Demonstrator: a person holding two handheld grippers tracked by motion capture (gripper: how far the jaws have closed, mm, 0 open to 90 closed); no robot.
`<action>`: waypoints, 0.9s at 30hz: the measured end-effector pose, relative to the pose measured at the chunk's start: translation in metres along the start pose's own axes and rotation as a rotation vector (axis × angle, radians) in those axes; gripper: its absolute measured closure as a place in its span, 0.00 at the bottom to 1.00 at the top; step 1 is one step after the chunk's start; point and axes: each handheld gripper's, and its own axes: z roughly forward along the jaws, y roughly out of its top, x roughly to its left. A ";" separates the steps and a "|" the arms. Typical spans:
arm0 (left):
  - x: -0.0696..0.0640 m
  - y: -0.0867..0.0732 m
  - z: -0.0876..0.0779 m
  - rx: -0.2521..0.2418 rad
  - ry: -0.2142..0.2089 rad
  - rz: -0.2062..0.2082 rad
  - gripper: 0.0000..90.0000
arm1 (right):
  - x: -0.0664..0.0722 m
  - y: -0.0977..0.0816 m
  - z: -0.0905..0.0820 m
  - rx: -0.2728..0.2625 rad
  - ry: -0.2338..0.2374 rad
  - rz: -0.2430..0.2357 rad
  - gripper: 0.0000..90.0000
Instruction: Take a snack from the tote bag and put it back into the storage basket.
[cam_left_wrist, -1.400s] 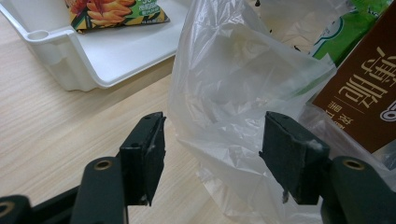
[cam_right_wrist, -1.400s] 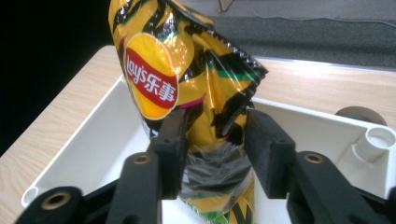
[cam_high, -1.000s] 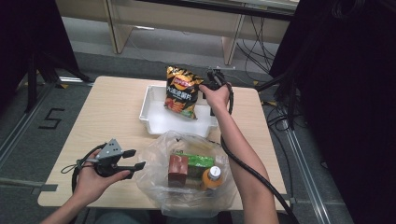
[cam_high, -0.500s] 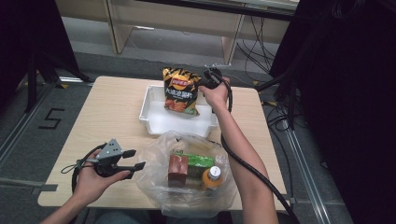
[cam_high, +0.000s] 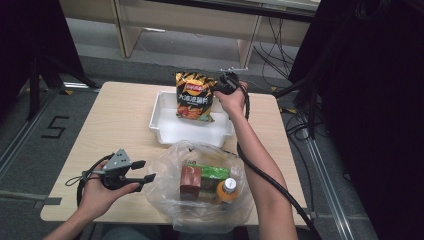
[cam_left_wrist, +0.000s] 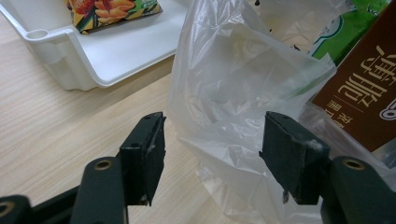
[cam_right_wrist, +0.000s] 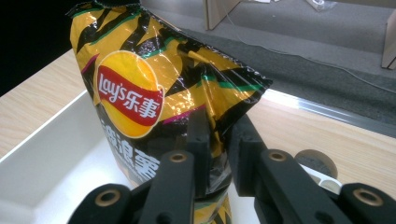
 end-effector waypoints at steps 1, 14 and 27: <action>0.000 0.000 0.000 0.000 0.000 0.000 0.43 | 0.000 0.000 0.000 0.000 -0.004 -0.003 0.87; -0.001 0.001 0.000 -0.001 0.003 0.009 0.43 | 0.001 0.002 -0.013 0.034 -0.012 0.026 0.61; 0.000 0.002 -0.001 -0.010 0.002 0.004 0.43 | 0.003 -0.008 -0.041 0.050 0.010 0.014 0.56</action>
